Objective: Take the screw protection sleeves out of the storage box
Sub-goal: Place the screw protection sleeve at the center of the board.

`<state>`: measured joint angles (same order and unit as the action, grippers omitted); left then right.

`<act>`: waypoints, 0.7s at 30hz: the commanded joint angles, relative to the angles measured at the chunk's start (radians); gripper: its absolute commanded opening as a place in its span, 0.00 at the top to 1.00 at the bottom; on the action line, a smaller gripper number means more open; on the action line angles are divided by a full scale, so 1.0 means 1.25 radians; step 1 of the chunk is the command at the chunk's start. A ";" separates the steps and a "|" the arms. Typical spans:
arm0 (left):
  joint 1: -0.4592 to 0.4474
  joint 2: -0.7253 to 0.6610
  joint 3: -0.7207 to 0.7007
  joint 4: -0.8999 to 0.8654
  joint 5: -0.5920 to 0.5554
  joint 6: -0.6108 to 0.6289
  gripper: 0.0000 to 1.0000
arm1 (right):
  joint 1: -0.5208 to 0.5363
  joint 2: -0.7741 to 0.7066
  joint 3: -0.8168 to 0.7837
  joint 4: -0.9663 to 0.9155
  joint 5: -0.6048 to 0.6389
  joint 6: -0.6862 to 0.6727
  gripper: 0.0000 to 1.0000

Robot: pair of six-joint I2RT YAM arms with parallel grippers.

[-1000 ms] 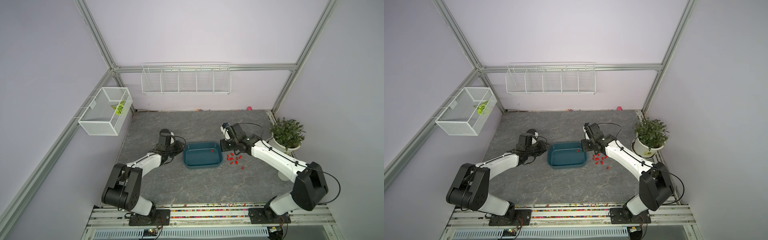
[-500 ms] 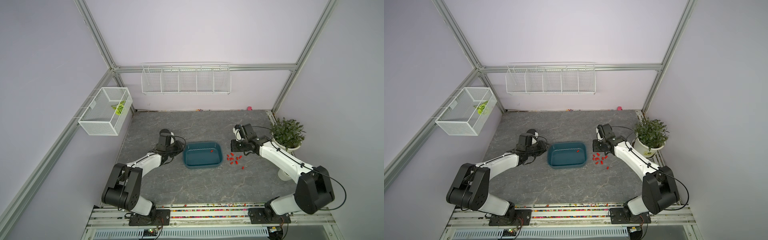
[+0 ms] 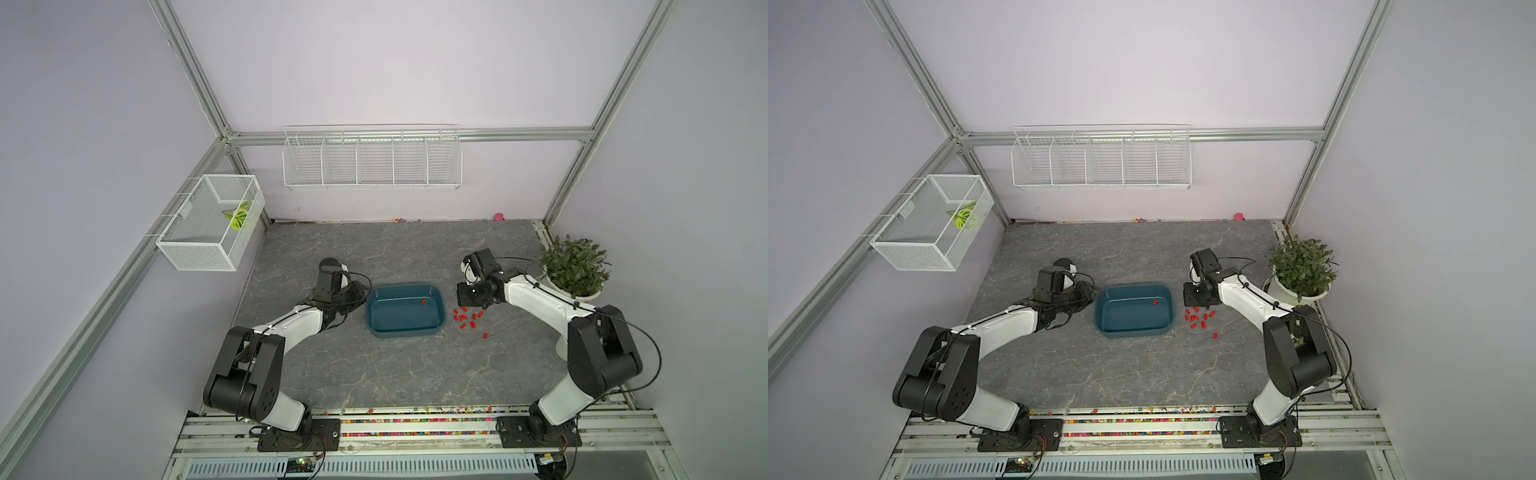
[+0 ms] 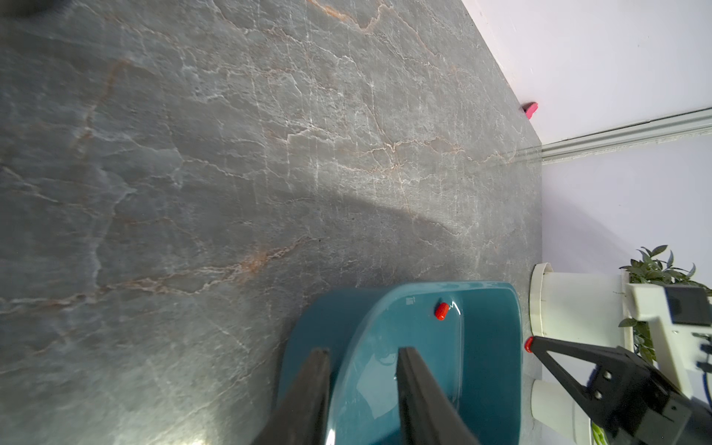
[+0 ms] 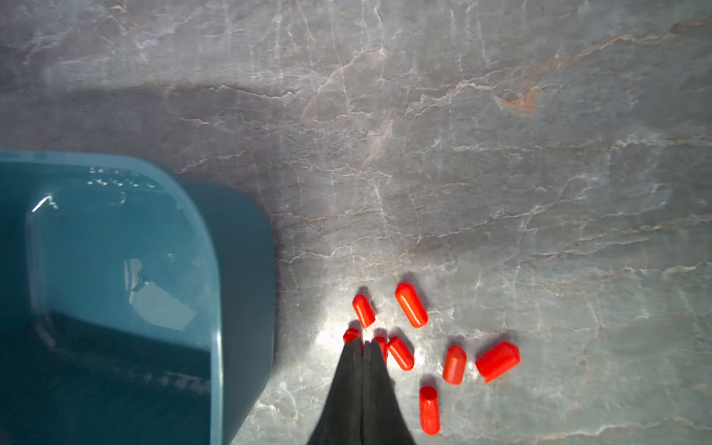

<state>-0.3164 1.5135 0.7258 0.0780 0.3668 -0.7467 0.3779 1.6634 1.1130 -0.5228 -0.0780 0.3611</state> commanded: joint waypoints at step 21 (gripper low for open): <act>0.000 0.002 0.011 0.017 0.013 0.011 0.63 | -0.016 0.117 0.073 -0.020 -0.006 -0.038 0.95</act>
<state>-0.3161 1.5135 0.7258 0.0811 0.3710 -0.7467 0.3656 1.7840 1.1824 -0.5251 -0.0803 0.3290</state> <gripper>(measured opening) 0.366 0.050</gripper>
